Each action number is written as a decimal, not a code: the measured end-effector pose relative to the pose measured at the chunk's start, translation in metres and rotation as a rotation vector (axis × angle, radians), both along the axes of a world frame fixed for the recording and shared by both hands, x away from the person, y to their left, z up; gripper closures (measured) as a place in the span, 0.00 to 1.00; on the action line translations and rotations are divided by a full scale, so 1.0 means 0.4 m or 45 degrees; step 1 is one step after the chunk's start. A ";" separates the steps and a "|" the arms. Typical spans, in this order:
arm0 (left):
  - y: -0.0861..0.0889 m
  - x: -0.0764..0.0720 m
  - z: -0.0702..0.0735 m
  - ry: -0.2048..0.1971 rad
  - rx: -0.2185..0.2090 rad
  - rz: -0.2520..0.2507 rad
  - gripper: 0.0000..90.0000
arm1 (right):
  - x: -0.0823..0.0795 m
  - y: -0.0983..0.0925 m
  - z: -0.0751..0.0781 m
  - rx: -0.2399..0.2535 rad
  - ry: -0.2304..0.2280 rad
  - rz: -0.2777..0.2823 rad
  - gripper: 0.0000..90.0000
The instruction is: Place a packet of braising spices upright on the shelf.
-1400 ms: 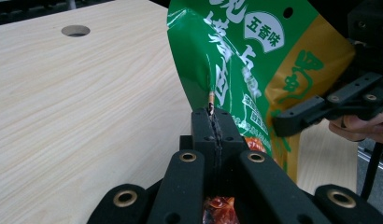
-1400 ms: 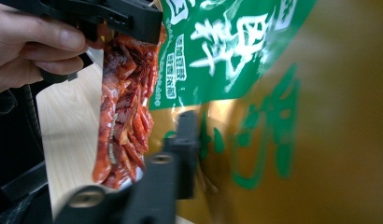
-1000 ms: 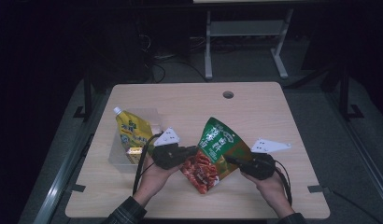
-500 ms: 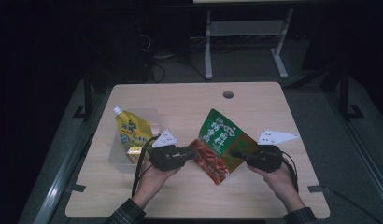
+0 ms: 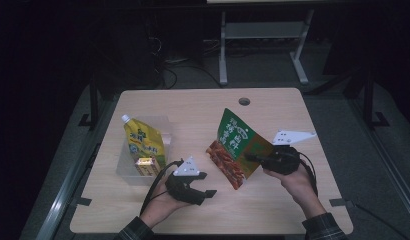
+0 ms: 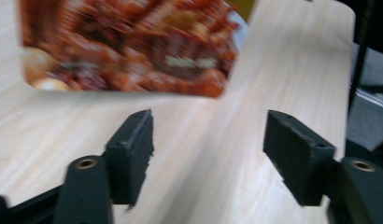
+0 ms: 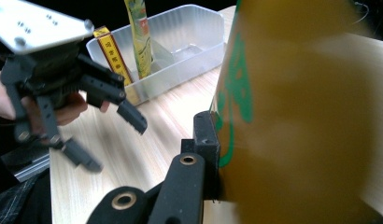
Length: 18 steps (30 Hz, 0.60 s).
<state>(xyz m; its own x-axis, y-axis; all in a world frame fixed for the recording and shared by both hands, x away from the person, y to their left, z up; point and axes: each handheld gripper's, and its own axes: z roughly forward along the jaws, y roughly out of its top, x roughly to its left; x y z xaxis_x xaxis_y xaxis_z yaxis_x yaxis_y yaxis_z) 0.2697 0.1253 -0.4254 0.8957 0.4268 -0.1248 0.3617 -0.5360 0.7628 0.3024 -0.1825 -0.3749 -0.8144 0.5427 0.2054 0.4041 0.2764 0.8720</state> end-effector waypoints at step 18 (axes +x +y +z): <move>0.028 -0.044 -0.033 -0.017 0.042 -0.057 0.16 | 0.052 0.060 0.040 -0.033 -0.001 0.052 1.00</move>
